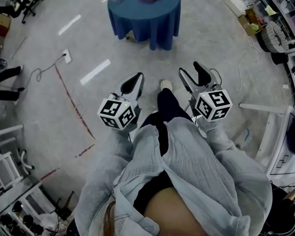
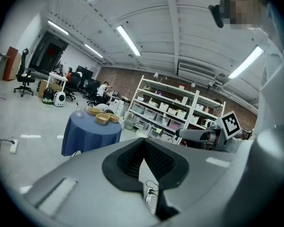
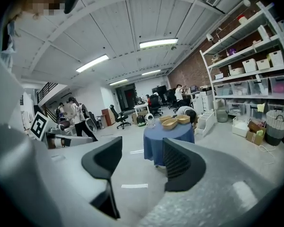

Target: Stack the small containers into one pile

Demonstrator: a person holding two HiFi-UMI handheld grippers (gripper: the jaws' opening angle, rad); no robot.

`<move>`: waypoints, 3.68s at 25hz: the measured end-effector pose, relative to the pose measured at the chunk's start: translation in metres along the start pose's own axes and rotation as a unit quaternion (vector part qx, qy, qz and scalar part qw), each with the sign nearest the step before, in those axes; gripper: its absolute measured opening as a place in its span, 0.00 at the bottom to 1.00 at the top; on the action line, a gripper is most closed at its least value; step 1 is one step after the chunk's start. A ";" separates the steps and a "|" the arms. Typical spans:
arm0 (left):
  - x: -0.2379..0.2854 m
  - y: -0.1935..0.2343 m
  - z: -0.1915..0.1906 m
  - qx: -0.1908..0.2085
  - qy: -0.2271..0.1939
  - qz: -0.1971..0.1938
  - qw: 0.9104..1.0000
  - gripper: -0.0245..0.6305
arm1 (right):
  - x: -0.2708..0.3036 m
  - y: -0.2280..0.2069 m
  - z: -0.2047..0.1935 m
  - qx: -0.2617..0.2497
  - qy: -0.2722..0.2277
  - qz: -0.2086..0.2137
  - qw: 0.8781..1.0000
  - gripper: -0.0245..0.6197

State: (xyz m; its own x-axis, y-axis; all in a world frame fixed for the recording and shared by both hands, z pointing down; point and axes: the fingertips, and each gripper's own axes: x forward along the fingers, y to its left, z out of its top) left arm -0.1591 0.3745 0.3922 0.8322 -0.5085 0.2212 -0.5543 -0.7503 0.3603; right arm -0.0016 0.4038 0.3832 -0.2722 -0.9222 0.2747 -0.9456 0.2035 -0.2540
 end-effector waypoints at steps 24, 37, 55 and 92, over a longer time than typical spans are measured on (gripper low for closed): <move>0.156 0.097 0.096 0.002 -0.015 0.049 0.999 0.06 | 0.167 -0.117 0.094 -0.028 0.017 0.047 0.998 0.44; 0.181 0.108 0.088 -0.006 -0.002 0.067 0.998 0.06 | 0.185 -0.139 0.093 -0.017 0.024 0.050 0.998 0.44; 0.234 0.156 0.097 0.005 0.028 0.056 0.998 0.13 | 0.249 -0.162 0.101 -0.016 0.042 0.039 0.998 0.43; 0.391 0.336 0.202 0.014 0.075 -0.033 0.996 0.11 | 0.438 -0.234 0.168 0.019 0.049 -0.065 0.996 0.43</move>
State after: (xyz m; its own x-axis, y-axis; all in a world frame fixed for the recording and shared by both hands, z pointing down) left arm -0.0229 -0.1616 0.4170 0.8591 -0.3895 0.3320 -0.4962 -0.7929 0.3537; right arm 0.1307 -0.1037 0.4071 -0.1656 -0.9031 0.3963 -0.9670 0.0699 -0.2448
